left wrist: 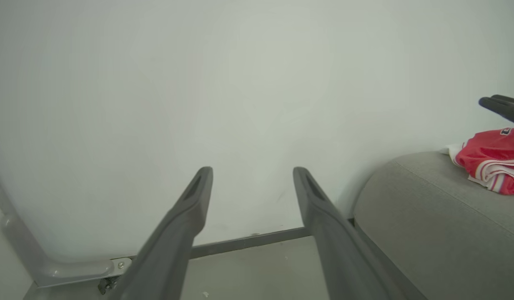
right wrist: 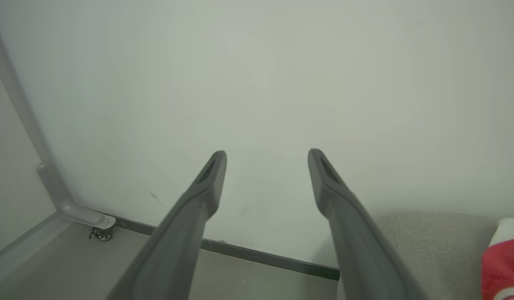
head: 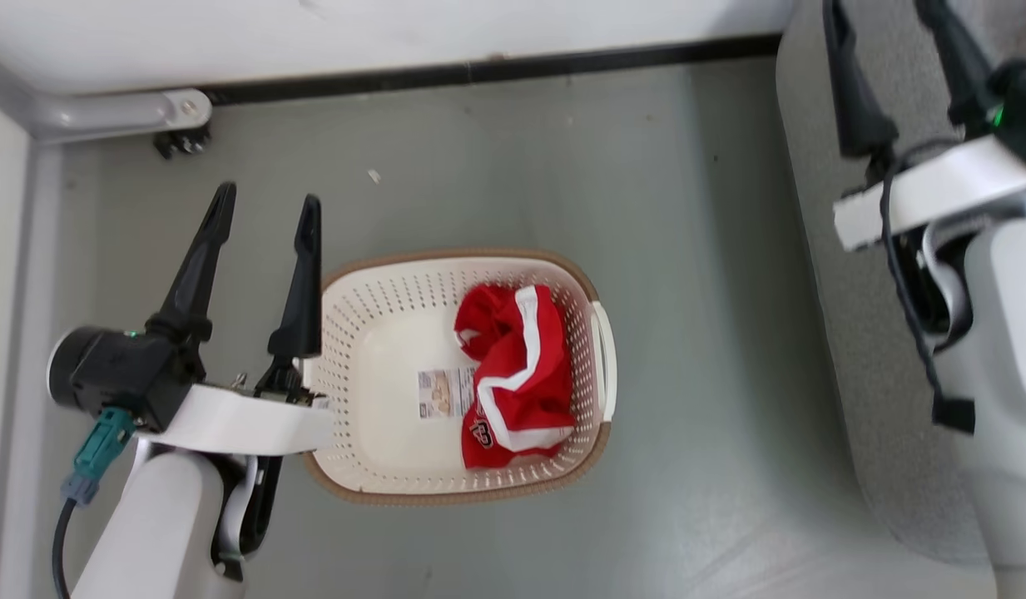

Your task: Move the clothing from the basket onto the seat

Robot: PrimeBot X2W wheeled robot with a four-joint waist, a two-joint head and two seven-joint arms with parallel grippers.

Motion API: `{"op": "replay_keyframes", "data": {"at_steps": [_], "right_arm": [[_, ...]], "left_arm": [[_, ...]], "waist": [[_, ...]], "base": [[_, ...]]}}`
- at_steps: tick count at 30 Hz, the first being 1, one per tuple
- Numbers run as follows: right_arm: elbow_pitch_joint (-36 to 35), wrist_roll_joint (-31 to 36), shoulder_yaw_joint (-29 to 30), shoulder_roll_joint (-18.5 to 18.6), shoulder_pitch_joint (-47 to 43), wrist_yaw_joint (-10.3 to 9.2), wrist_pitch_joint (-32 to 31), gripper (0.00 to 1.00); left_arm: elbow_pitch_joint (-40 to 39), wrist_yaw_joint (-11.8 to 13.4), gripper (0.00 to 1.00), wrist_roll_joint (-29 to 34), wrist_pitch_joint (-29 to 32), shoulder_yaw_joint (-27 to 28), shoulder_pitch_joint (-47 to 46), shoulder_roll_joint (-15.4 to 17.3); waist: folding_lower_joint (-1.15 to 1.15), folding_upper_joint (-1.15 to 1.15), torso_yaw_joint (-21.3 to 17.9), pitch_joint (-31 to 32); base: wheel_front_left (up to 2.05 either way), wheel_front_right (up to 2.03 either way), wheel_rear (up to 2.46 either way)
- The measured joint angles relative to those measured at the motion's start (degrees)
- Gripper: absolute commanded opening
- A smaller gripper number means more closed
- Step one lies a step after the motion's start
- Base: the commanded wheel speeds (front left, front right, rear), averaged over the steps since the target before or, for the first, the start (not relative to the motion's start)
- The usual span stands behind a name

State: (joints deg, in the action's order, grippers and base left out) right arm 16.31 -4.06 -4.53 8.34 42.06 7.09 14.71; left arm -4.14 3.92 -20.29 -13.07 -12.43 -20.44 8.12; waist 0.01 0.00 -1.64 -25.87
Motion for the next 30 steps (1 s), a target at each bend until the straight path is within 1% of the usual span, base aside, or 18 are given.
{"op": "replay_keyframes", "data": {"at_steps": [3, 15, 19, 27, 30], "right_arm": [[-1.5, -0.4, 0.2, 0.0, -3.5, 0.00, 0.0, 1.00], [-6.7, -0.9, 0.0, 0.5, -16.0, 0.00, 0.0, 1.00], [-8.0, -0.9, 0.1, 0.5, -19.4, 0.00, 0.0, 1.00], [-10.1, -0.8, 1.8, 0.5, -24.9, 0.00, 0.0, 1.00], [-10.5, -0.6, 2.1, 0.4, -26.7, 0.00, 0.0, 1.00]], "left_arm": [[1.1, 0.0, 1.00, -0.9, -0.2, 0.6, 1.6, -0.1], [3.6, 0.0, 1.00, -0.9, -1.2, 2.4, 7.2, 0.0], [4.6, 0.0, 1.00, -0.3, -1.2, 2.6, 9.2, 1.2], [5.9, -0.1, 1.00, -0.3, -1.2, 2.9, 12.4, 1.3], [6.3, -0.6, 1.00, -0.3, -1.2, 3.0, 13.5, 1.3]], "waist": [[0.00, 0.00, 0.6, 2.0], [0.00, 0.00, 2.4, 9.8], [0.00, 0.00, 2.9, 12.1], [0.00, 0.00, 3.4, 16.3], [0.00, 0.00, 3.5, 17.6]], "base": [[0.00, 0.00, 0.00], [0.00, 0.00, 0.00], [0.00, 0.00, 0.00], [0.00, 0.00, 0.00], [0.00, 0.00, 0.00]]}}
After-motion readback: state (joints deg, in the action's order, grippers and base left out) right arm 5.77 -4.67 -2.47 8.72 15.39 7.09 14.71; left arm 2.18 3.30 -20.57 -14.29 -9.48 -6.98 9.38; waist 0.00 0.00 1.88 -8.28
